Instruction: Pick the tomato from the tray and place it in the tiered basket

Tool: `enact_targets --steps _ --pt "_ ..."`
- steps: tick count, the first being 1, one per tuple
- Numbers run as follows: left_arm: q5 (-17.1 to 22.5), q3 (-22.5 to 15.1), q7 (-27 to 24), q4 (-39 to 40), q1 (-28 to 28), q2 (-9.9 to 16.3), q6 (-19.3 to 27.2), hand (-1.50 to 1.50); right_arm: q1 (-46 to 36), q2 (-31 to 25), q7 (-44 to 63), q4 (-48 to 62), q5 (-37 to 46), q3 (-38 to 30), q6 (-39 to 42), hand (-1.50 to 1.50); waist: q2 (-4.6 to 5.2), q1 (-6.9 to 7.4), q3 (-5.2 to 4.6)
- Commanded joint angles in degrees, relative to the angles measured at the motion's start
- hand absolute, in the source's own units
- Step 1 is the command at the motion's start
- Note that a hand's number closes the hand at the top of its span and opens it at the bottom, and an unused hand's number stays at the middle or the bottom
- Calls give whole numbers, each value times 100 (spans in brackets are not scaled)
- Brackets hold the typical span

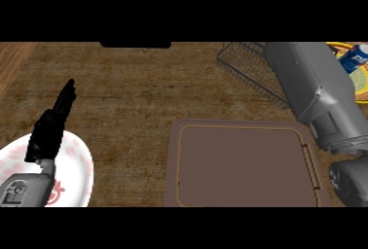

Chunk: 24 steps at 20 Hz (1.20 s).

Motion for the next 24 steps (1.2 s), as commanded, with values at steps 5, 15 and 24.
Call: enact_targets --steps 5,15,24 --pt "132 294 95 178 -196 188 -193 0 199 -121 185 -794 211 134 -988 -150 -45 -122 -3" --pt "-7 275 -190 182 297 15 -28 0 332 8 1409 -2392 401 -63 -382 -150 -171 -364 -7" --pt "11 472 -190 97 610 73 75 0 2028 743 1135 -5048 150 55 274 -150 -304 -658 0"
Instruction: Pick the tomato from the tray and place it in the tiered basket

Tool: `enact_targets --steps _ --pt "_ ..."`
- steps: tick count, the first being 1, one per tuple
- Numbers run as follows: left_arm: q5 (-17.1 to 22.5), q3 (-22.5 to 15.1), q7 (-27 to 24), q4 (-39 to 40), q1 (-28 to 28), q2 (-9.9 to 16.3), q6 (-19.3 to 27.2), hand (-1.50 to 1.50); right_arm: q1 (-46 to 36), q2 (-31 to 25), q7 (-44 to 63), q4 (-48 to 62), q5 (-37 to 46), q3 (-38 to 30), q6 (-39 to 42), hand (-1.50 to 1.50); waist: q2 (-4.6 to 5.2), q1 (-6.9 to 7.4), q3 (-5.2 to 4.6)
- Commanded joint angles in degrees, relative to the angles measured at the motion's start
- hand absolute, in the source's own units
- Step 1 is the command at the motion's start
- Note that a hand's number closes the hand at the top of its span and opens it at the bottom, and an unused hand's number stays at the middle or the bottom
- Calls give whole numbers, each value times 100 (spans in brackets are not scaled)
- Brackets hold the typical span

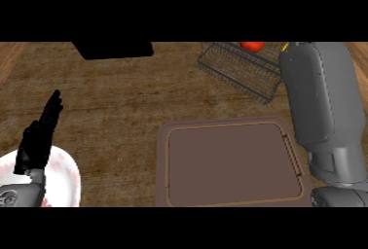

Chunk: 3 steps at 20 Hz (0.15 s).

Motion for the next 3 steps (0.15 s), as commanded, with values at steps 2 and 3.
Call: enact_targets --steps 2,3 --pt "117 136 -38 -134 236 76 -69 0 983 398 411 -1795 -14 231 503 -150 -56 -97 1" --pt "49 53 44 -71 82 -25 4 0 1184 543 402 -2170 -66 278 551 -150 -30 -137 2"
